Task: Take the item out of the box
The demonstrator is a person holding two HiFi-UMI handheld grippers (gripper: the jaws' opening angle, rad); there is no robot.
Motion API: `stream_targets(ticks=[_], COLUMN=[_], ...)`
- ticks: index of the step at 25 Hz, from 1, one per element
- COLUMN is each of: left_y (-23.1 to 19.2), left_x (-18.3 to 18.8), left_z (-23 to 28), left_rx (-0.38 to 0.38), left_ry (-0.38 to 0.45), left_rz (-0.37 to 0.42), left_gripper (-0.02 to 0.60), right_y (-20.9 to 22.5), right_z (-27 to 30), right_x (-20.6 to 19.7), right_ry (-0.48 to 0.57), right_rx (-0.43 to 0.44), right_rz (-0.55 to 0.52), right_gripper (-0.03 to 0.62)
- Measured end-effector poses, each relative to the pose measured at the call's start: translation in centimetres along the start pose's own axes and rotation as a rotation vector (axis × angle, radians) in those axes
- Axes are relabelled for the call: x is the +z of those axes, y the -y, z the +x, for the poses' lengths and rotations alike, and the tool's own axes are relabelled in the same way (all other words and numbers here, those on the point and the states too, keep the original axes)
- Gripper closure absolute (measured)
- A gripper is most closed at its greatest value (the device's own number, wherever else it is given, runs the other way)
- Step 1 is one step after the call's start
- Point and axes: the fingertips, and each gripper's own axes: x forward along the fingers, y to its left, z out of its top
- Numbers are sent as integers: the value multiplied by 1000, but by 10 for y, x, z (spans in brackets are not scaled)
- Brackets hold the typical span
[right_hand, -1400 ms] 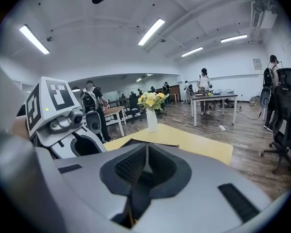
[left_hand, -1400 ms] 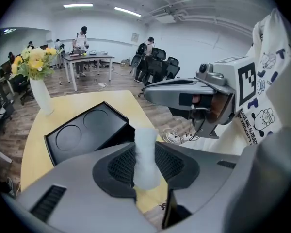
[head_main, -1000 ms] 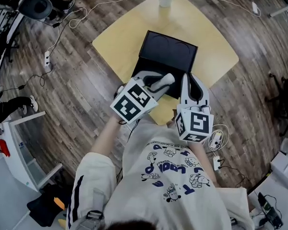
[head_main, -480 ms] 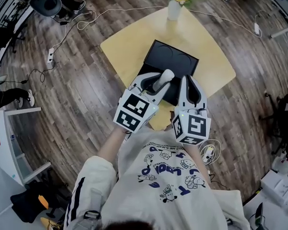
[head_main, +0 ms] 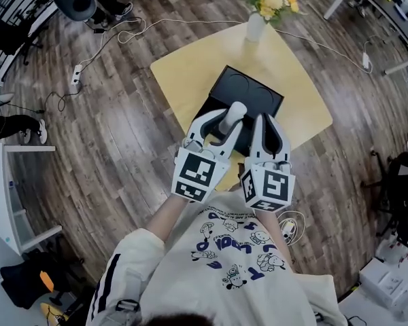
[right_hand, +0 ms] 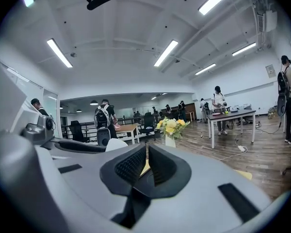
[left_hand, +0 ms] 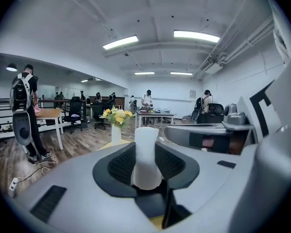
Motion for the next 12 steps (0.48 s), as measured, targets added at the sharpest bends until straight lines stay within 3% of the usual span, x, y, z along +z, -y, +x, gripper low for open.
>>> stream_targets(ticks=[5, 12], left_y=[-9, -14], left_x=[7, 9], left_z=[-9, -16], left_rx=[84, 120], left_ry=[62, 98], left_rz=[-22, -28], left_gripper=[451, 451], right_y=[-4, -10], right_z=[-2, -6], right_x=[1, 0], right_ry=[6, 11], right_rx=[2, 3], right_rz=[-6, -16], right_gripper=[557, 557])
